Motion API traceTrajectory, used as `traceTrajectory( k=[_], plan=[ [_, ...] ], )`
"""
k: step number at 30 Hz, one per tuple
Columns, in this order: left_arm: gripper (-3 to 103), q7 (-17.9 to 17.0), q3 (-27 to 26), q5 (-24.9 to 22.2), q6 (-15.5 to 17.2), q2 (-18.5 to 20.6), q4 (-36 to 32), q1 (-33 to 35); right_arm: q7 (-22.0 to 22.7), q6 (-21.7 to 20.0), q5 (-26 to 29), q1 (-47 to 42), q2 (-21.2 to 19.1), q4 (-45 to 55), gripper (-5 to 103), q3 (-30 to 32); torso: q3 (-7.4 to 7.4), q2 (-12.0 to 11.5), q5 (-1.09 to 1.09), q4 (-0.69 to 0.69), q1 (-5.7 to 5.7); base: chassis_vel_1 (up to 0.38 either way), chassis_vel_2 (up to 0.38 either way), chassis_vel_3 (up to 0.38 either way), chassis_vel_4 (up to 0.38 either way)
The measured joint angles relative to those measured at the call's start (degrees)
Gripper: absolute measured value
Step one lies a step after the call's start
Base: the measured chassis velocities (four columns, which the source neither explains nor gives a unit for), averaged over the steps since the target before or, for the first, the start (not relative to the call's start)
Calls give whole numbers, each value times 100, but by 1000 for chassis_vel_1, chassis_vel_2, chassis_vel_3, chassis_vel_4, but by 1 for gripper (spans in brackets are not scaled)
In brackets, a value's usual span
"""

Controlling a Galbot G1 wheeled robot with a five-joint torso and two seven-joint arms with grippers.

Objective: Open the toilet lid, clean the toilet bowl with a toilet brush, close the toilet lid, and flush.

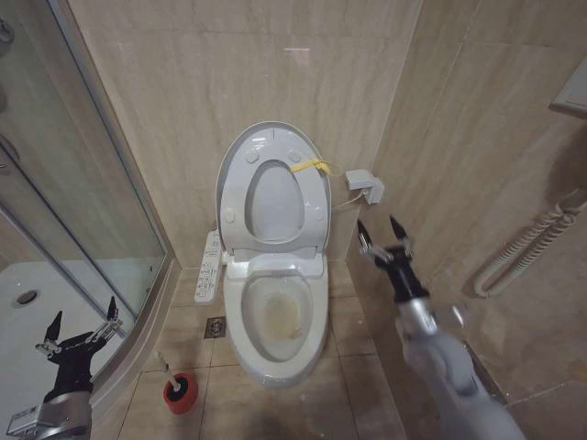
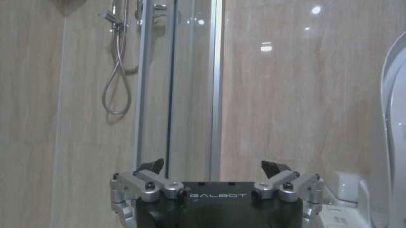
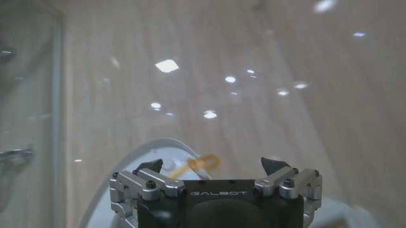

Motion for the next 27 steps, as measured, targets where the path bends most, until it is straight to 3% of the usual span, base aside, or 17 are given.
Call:
traceTrajectory(
  k=[3, 8, 12, 15, 16, 18, 20, 21, 22, 24, 27],
  plan=[
    [100, 2, 121, 0, -30, 15, 129, -140, 408, 95, -295, -973, 398, 536, 100, 190, 0, 0, 1, 2, 0, 0, 0, 0, 0],
    [100, 84, 275, 70, -218, 74, 421, -342, 685, 344, -666, -1955, 531, 1001, 100, 215, 0, 0, -2, -1, 0, 0, 0, 0, 0],
    [100, 490, 358, -20, -429, 191, 783, -529, 673, 776, -1045, -2559, 619, 1145, 100, 296, 0, 0, -1, 0, -1, 0, 0, 0, 0],
    [100, 1482, 298, -229, -887, 326, 1282, -642, 550, 1088, -1329, -2625, 780, 981, 100, 325, 1, 0, -2, 1, 0, 0, 0, 0, 0],
    [100, 1482, 298, -229, -887, 326, 1282, -642, 550, 1088, -1329, -2625, 780, 981, 100, 325, 1, 0, -2, 1, 0, 0, 0, 0, 0],
    [100, 2323, 225, -437, -1088, 426, 1539, -636, 466, 1263, -1571, -2529, 937, 763, 100, 332, 1, 0, -1, 2, 1, 0, 0, 0, 0],
    [100, 3427, 149, -854, -1320, 569, 1919, -643, 389, 1385, -1787, -2317, 1134, 516, 100, 314, 1, 0, -1, 3, 0, 0, 0, 0, 0],
    [100, 3427, 149, -854, -1320, 569, 1919, -643, 389, 1385, -1787, -2317, 1134, 516, 100, 314, 1, 0, -1, 3, 0, 0, 0, 0, 0],
    [100, 3903, 142, -1013, -1412, 655, 2177, -699, 385, 1400, -1819, -2183, 1225, 402, 100, 289, 1, -1, 0, 4, 0, 0, 0, 0, 0],
    [100, 4465, 202, -1166, -1514, 799, 2730, -894, 384, 1404, -1843, -1957, 1354, 229, 100, 234, 1, 0, 0, 3, 1, 0, 0, 0, 0],
    [100, 4677, 358, -1195, -1560, 876, 3308, -1129, 372, 1404, -1867, -1798, 1460, 111, 100, 197, 1, -1, -1, 0, 1, 0, 0, 0, 0]
  ],
)
